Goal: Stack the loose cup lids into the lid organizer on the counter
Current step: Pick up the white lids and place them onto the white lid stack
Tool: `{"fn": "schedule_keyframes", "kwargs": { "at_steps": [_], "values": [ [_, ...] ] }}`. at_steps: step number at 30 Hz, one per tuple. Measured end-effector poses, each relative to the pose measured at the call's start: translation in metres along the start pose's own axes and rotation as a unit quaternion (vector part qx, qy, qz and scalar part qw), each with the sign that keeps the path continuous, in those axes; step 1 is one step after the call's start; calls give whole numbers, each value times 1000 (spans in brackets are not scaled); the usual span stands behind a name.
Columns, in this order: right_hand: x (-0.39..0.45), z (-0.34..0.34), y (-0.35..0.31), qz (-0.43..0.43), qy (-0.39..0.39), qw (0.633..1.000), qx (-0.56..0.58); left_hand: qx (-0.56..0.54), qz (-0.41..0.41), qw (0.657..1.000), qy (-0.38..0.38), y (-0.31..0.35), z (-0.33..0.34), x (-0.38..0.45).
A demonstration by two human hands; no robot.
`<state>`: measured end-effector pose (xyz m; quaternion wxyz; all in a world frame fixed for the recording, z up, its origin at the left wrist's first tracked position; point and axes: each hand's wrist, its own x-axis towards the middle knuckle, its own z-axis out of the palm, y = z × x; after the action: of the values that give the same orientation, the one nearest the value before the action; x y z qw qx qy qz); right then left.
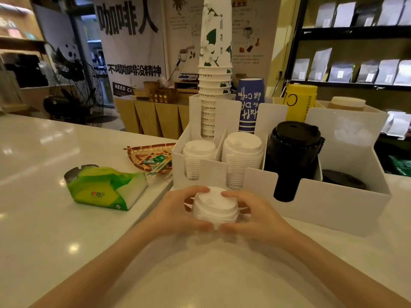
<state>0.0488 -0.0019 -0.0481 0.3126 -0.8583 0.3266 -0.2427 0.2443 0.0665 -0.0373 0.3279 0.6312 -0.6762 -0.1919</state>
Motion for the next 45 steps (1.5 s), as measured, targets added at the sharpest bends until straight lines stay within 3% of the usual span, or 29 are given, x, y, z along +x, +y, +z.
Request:
{"fn": "schedule_keyframes", "kwargs": {
  "at_steps": [6, 15, 22, 32, 45],
  "values": [
    [23, -25, -38, -38, 16, 999, 12, -5, 3, 1000, 11, 20, -50, 17],
    [88, -66, -75, -106, 75, 990, -50, -37, 54, 991, 119, 42, -103, 58],
    [138, -82, -65, -92, 39, 988, -116, -42, 45, 986, 158, 25, -101, 95],
    [158, -69, -48, -53, -42, 978, -199, 120, -10, 984, 130, 3, -86, 111],
    [160, -64, -47, -42, -44, 967, -249, 193, -24, 980, 52, 2, -88, 112]
  ]
}}
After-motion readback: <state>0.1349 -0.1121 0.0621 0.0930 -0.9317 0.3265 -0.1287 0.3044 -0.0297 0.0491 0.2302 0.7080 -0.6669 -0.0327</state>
